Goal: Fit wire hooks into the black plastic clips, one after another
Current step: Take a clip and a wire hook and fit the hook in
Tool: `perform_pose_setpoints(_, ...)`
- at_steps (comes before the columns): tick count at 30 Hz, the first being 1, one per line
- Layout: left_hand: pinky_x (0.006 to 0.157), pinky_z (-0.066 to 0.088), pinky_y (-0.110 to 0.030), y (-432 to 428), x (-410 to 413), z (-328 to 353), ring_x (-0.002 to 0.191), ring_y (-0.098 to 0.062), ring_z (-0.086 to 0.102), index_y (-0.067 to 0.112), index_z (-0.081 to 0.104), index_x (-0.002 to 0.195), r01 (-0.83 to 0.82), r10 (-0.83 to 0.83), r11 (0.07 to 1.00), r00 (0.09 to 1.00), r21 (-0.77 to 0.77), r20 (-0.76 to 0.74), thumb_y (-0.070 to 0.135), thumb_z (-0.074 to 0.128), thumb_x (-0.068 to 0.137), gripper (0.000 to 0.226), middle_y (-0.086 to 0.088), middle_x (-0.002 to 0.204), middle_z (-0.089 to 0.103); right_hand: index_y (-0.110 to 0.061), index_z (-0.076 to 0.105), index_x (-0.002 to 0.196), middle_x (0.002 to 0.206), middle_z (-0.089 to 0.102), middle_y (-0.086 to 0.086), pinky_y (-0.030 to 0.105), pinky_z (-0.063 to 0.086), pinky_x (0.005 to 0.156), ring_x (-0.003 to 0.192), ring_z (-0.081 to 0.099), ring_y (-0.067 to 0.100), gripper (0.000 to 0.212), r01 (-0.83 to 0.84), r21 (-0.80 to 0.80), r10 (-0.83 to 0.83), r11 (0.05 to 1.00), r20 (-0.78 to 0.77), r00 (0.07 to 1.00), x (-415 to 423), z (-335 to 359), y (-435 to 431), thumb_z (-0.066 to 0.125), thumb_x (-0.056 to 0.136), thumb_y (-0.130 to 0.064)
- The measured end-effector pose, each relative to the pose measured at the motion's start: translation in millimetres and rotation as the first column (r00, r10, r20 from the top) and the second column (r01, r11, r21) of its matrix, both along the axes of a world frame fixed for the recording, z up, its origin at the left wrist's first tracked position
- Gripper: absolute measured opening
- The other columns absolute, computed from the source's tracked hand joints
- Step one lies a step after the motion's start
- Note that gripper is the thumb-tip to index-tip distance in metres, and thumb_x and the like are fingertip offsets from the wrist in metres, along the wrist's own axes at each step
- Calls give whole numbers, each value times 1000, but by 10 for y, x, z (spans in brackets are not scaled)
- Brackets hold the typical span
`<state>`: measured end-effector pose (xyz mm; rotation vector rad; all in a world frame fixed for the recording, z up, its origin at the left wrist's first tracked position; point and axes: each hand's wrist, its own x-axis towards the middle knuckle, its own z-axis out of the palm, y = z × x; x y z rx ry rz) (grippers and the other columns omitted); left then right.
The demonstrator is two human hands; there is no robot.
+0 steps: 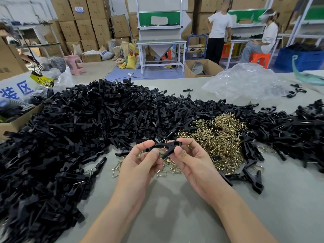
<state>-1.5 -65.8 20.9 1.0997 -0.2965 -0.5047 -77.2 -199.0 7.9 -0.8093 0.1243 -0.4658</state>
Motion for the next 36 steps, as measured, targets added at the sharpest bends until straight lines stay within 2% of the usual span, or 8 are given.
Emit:
perform_pose_setpoints(5, 61, 57, -25, 20, 14, 4, 59, -13, 61, 9, 65, 109, 21, -20, 999, 999, 31, -28, 1, 63, 92, 18, -6, 67, 64, -11, 62, 98, 94, 75, 6, 23, 56, 86, 96, 73, 19, 23, 1, -84, -1, 996, 0, 1000, -2, 9, 18, 71, 78, -3)
perform_pose_setpoints(10, 63, 56, -28, 49, 44, 36, 57, -15, 60, 10, 64, 111, 43, -40, 998, 998, 56, -41, 1, 62, 93, 20, -6, 67, 64, -24, 74, 84, 97, 75, 5, 23, 55, 88, 97, 72, 18, 21, -28, -131, 30, 991, 18, 999, -27, 49, 24, 76, 77, -4)
perform_pose_setpoints(13, 63, 56, -28, 61, 45, 63, 55, -15, 59, 10, 64, 111, 65, -63, 997, 997, 45, -54, 0, 61, 93, 21, -6, 67, 64, -26, 74, 83, 99, 75, 3, 21, 54, 89, 100, 72, 16, 22, -47, -159, 52, 986, 30, 998, -41, 70, 25, 85, 75, -9)
perform_pose_setpoints(19, 63, 58, -26, 127, 49, 104, 58, -12, 59, 10, 69, 106, 131, -128, 990, 990, 46, -61, 0, 62, 90, 21, -6, 72, 63, -28, 73, 84, 104, 75, 4, 23, 54, 90, 101, 71, 16, 21, -62, -230, 61, 971, -10, 998, -41, 58, 36, 88, 74, -17)
perform_pose_setpoints(22, 66, 59, -27, 127, 47, 92, 62, -11, 60, 9, 74, 105, 155, -153, 988, 982, 10, -112, 8, 68, 79, 27, -6, 76, 66, -30, 73, 82, 100, 76, 2, 23, 55, 87, 98, 72, 15, 22, -50, -234, 47, 971, -17, 999, -30, 52, 45, 89, 71, -19)
perform_pose_setpoints(27, 66, 59, -29, 71, -43, 63, 73, -14, 66, 6, 76, 108, 241, -272, 958, 936, -157, -224, 17, 71, 78, 33, -9, 96, 73, -29, 75, 82, 99, 76, 5, 22, 56, 85, 96, 73, 16, 22, -24, -219, 18, 976, -28, 999, -8, 23, 58, 89, 65, -24)
perform_pose_setpoints(31, 65, 58, -24, 62, -73, 59, 73, -11, 65, 12, 76, 112, 253, -298, 948, 918, -195, -261, 24, 73, 74, 40, -5, 97, 71, -27, 75, 89, 104, 76, 13, 26, 56, 88, 100, 72, 22, 39, -29, -220, 25, 975, -23, 999, -1, -17, 38, 98, 58, -34)
perform_pose_setpoints(36, 63, 60, -28, 67, -93, 48, 73, -17, 70, 18, 75, 115, 323, -363, 928, 897, -187, -253, 28, 66, 80, 37, -13, 99, 73, -28, 76, 89, 98, 77, 13, 26, 55, 84, 92, 73, 21, 27, -13, -280, -7, 960, -71, 997, -20, -22, 0, 90, 66, -29)
